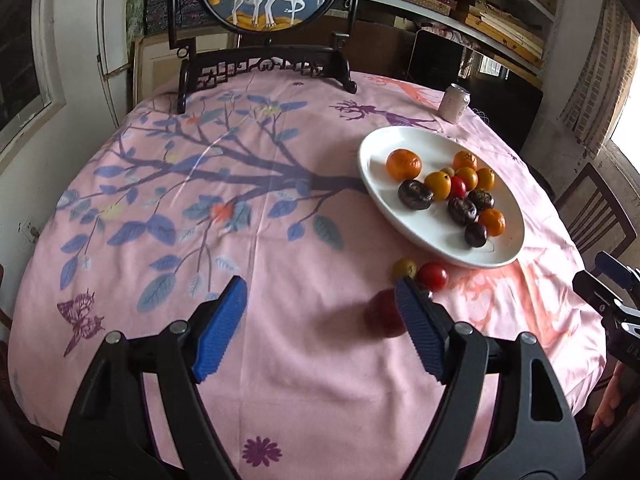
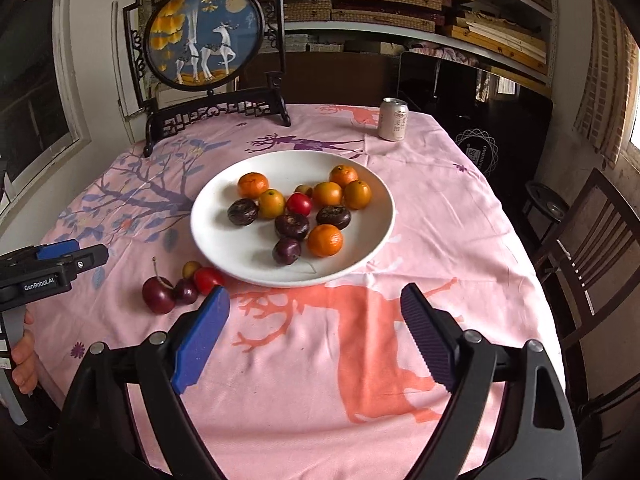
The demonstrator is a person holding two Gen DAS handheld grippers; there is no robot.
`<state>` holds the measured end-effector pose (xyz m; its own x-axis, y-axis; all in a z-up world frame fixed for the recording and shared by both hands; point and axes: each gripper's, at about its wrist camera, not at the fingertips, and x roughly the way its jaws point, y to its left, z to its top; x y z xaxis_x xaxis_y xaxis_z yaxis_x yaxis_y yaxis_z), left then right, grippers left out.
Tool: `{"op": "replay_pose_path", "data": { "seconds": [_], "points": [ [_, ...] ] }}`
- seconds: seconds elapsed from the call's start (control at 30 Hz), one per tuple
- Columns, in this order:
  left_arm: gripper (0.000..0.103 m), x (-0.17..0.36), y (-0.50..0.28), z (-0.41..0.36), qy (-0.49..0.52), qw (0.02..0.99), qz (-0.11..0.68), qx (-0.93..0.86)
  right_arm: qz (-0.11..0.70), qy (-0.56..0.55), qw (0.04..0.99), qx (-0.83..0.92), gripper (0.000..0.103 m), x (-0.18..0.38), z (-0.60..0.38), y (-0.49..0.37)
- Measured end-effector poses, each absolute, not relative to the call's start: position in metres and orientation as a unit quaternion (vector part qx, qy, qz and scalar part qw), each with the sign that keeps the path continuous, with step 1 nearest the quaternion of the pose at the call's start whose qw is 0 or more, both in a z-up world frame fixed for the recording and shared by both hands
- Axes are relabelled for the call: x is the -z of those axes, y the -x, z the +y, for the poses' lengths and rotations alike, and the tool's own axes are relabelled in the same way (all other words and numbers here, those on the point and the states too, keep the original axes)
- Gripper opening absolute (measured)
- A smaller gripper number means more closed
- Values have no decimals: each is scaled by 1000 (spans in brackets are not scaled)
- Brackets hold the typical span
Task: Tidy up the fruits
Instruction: 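Grasp a dark red plum with the right tool while the left tool grasps a dark cherry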
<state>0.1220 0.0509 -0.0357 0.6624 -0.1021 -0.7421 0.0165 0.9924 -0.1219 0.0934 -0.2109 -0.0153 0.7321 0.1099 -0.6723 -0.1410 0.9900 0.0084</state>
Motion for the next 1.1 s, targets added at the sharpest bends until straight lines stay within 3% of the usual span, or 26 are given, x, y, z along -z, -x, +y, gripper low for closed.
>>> {"op": "replay_pose_path", "data": {
  "seconds": [0.3,0.37,0.4,0.43,0.73,0.83,1.1],
  "points": [
    [79,43,-100,100,54,916,397,-38,396,35,892,-216,89,48,-120,-84],
    [79,43,-96,113,63,915,396,-48,392,48,888,-236,70,53,-101,-86],
    [79,44,-95,118,69,914,397,-50,398,52,883,-244,52,57,-93,-90],
    [79,45,-94,123,74,913,398,-50,407,53,877,-250,46,62,-87,-95],
    [79,49,-85,127,86,912,399,-30,438,71,872,-208,46,89,-61,-139],
    [79,49,-86,123,85,912,401,-22,444,77,871,-196,38,96,-59,-146],
    [79,57,-101,89,73,903,422,32,434,73,881,-174,38,69,-112,-94]
  ]
}}
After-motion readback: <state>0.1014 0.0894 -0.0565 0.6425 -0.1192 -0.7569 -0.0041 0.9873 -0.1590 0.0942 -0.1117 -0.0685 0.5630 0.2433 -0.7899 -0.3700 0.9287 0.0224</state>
